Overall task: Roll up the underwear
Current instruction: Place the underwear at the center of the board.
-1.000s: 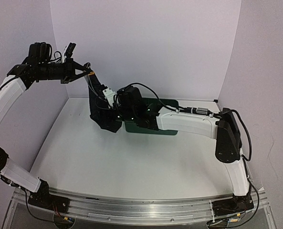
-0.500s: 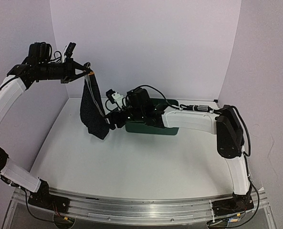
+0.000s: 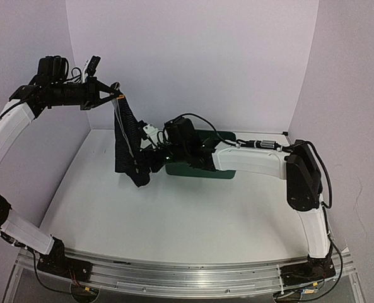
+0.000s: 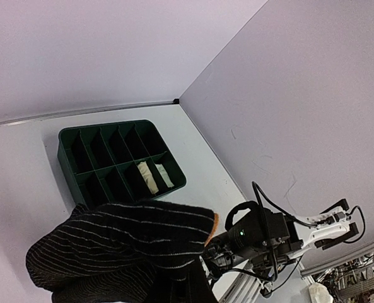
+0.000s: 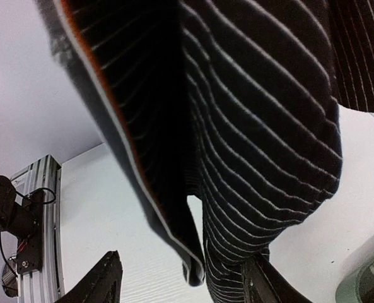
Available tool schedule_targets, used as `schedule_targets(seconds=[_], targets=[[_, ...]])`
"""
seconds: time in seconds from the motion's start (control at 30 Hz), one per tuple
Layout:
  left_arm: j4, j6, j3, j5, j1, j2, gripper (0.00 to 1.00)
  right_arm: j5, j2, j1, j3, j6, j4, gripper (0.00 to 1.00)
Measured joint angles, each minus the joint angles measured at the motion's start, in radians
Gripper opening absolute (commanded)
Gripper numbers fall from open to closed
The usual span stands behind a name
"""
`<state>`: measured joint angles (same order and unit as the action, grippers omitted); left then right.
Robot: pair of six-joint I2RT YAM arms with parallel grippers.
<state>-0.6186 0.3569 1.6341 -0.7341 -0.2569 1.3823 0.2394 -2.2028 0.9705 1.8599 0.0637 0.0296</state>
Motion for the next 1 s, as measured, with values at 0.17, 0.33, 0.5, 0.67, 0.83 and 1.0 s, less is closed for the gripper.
schedule_targets(seconds=[0.17,0.33,0.5,0.67,0.83,1.0], targets=[[0.000,0.000,0.000,0.000,0.000,0.000,0.00,-0.020,0.000,0.027,0.000,0.021,0.000,0.55],[0.000,0.000,0.000,0.000,0.000,0.000,0.00,-0.028,-0.003,0.040,0.001,0.047,0.000,0.54],[0.000,-0.001,0.000,0.000,0.000,0.000,0.00,-0.029,-0.009,0.047,0.002,0.077,-0.001,0.53],[0.001,-0.001,0.000,0.000,0.000,0.000,0.00,-0.031,-0.009,0.054,0.002,0.088,0.000,0.54],[0.002,-0.005,0.000,0.000,0.000,0.000,0.00,-0.029,-0.009,0.057,0.014,0.096,0.000,0.54],[0.003,-0.016,0.000,0.001,0.000,0.000,0.00,-0.030,-0.004,0.064,0.063,0.081,0.000,0.55]])
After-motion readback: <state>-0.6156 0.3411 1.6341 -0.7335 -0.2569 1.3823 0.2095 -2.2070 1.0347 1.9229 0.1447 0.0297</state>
